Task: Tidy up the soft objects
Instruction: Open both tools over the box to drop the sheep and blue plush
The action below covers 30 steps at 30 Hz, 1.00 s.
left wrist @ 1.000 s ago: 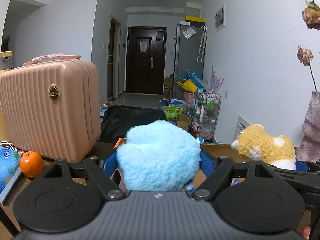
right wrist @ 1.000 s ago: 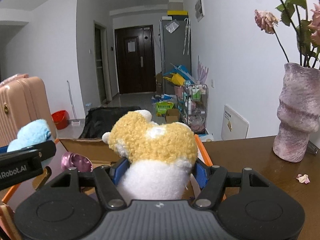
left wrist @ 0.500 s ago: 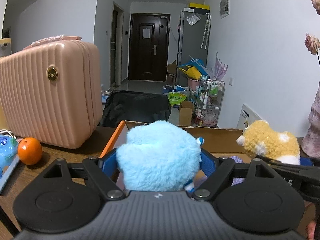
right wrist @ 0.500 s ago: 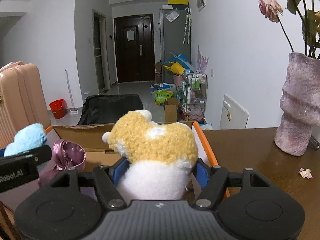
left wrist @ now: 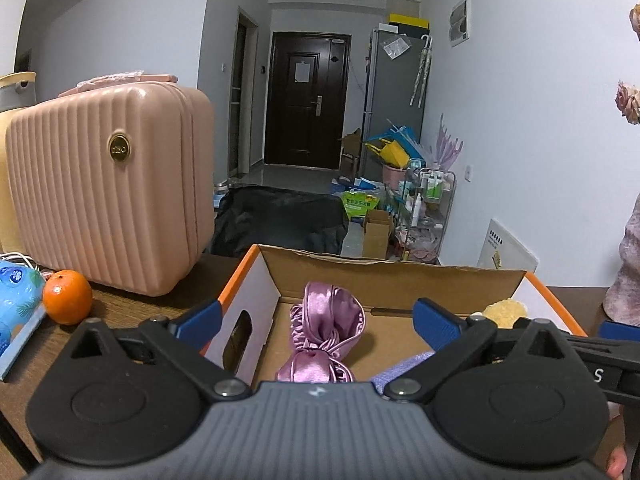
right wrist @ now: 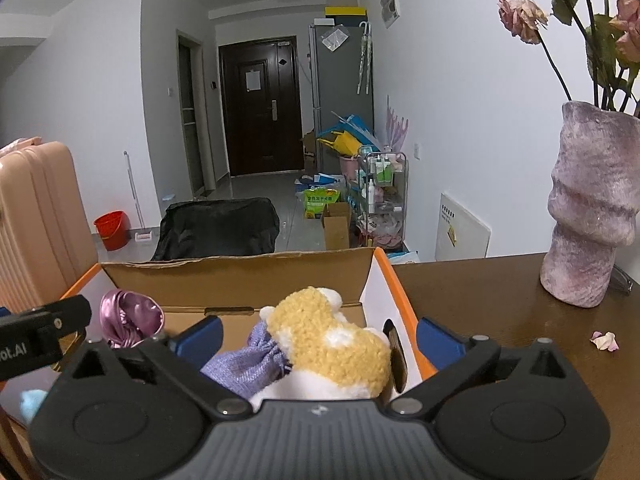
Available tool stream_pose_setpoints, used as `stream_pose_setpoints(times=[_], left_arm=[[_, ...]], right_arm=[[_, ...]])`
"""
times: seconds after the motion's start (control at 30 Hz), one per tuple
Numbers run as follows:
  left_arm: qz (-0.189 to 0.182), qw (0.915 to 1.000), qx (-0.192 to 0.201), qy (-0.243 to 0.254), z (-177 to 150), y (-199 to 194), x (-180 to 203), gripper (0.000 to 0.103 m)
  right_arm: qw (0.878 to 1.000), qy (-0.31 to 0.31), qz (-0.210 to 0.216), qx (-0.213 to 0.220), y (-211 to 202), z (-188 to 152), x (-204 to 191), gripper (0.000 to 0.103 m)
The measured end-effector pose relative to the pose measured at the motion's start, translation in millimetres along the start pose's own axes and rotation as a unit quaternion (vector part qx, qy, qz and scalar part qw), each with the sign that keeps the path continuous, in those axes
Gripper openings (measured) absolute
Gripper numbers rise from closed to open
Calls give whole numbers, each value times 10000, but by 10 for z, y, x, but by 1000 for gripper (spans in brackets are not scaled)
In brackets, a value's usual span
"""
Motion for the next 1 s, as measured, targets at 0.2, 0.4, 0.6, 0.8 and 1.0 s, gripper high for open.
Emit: stream_pose_setpoints(times=[0.2,0.4,0.6,0.8,1.0], left_arm=[[16,10000,19,-25,-5,-28,-19,103],[17,9999,73,-69,-31,-109,-93,103],[1,9999,101,-46,-72,-197,-174,103],[-31,9999,118,-58,-122,-305,-261,103],[-36,9999,146,-28,-202,-440,-345,103]], right_arm=[[10000,-1,-8,19,-51,-24,16,103],[10000,-20,2,68,-158,-87,23,103],[9998,-66,-17,172,-318,-169,8,103],[9995,-97,5,303,-499,-235,7,103],[9992,-137,9,384,-676,-340,-21,103]])
Point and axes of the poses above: each gripper's, at about its wrist camera, not at the fingertips, and y roughly the way its jaws point, x to its right, z to its top, the point moved 1 cm from there along y, roughly the way its jaws point, and after that the axes turned 9 degrees about z, right-handed, at the moved point
